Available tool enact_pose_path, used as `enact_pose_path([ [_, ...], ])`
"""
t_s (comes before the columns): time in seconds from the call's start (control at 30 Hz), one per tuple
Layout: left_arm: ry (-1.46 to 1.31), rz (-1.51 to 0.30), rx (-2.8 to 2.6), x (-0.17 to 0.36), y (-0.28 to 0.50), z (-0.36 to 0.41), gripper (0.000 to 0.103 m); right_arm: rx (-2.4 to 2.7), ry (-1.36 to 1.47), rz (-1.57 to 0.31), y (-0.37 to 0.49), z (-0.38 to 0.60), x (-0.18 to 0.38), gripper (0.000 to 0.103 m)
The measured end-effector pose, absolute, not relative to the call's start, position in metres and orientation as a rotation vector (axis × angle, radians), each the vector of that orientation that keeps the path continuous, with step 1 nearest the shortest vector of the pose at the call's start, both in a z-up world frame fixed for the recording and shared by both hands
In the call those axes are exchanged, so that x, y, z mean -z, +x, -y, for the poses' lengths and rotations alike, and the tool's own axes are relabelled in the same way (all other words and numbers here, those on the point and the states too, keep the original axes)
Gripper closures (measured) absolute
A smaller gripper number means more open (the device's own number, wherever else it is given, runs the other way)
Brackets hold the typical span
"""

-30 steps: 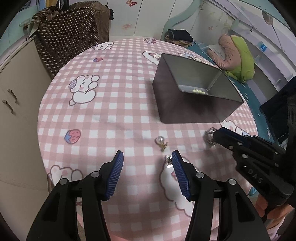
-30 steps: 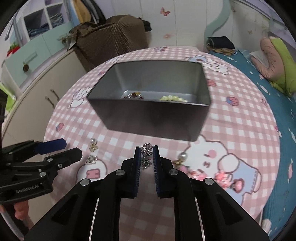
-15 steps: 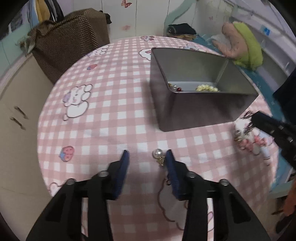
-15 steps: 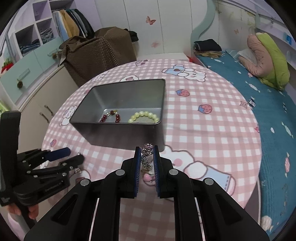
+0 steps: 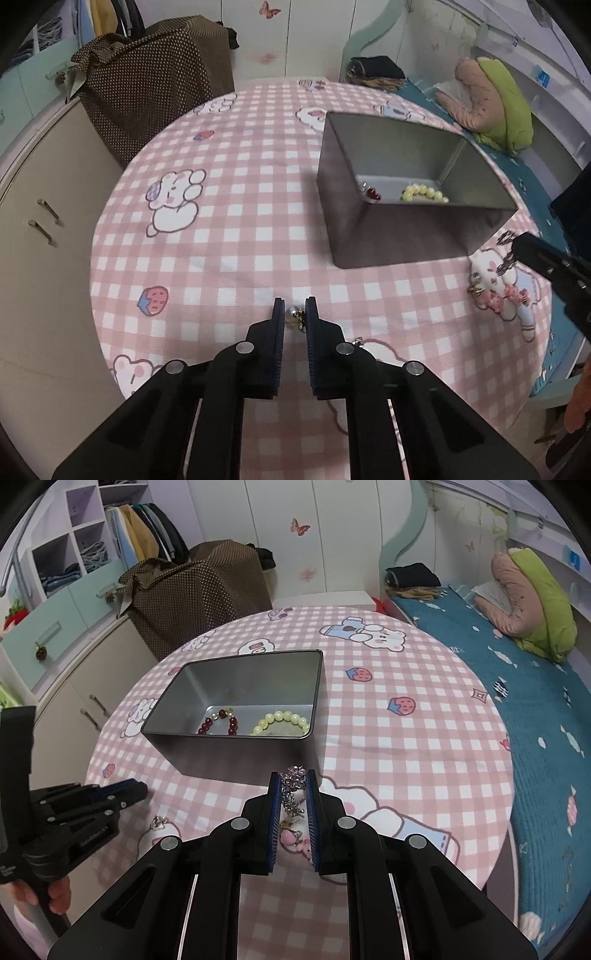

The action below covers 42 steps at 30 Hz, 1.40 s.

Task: Organize jewelry
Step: 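Carry the silver chain and pearl earring over the tin with both grippers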

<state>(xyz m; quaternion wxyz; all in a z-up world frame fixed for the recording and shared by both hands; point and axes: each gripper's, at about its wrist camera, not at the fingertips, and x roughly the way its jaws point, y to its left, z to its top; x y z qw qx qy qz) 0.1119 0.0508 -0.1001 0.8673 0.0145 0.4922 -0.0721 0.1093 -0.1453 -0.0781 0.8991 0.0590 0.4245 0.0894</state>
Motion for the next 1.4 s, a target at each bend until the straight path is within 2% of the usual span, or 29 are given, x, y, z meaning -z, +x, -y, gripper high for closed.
enact_pose_path([
  [0.77, 0.044, -0.915, 0.217, 0.048, 0.111, -0.027, 0.093, -0.214, 0.121, -0.831, 0.113, 0.142, 0.051, 0.089],
  [1.4, -0.025, -0.933, 0.354, 0.029, 0.153, -0.01, 0.093, -0.286, 0.104, -0.803, 0.149, 0.136, 0.026, 0.089],
])
